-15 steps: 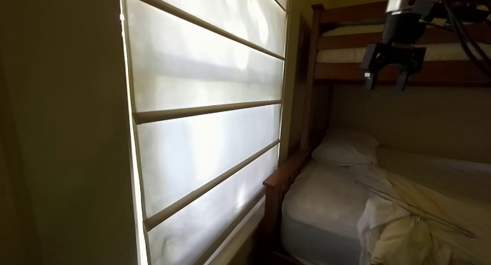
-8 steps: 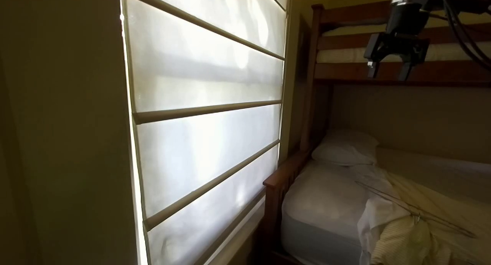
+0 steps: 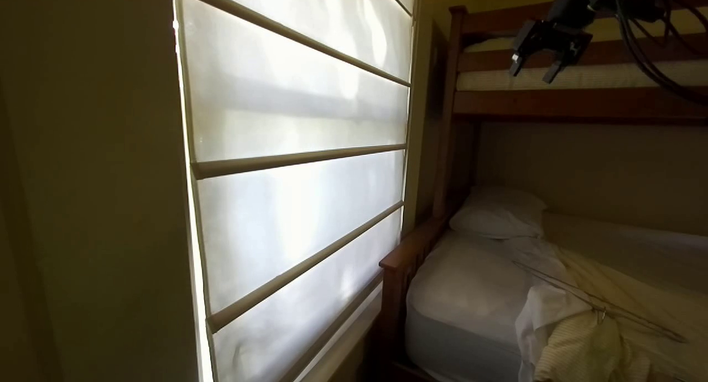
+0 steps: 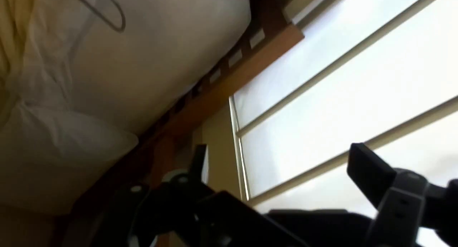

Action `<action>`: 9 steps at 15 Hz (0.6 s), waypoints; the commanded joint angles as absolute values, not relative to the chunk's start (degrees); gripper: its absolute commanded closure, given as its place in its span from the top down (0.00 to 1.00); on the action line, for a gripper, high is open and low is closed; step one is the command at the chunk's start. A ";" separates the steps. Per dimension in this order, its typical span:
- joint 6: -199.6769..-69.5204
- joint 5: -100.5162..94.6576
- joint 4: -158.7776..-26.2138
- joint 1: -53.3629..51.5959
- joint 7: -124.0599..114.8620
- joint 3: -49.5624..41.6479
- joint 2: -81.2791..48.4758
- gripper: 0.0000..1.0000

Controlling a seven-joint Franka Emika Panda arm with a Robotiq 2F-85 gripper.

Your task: Open the blinds on the window.

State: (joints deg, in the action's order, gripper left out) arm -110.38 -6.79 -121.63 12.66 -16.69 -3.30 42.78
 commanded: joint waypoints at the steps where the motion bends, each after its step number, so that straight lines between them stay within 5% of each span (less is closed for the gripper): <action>1: -117.77 -9.37 -109.62 11.65 -6.89 -7.46 33.20 1.00; 5: -125.99 -9.27 -96.75 12.69 -5.27 -7.82 23.09 1.00; 6: -125.17 -8.00 -104.77 12.10 -4.15 -8.32 29.47 1.00; 9: -125.95 -8.09 -98.71 12.03 -4.31 -8.32 24.19 1.00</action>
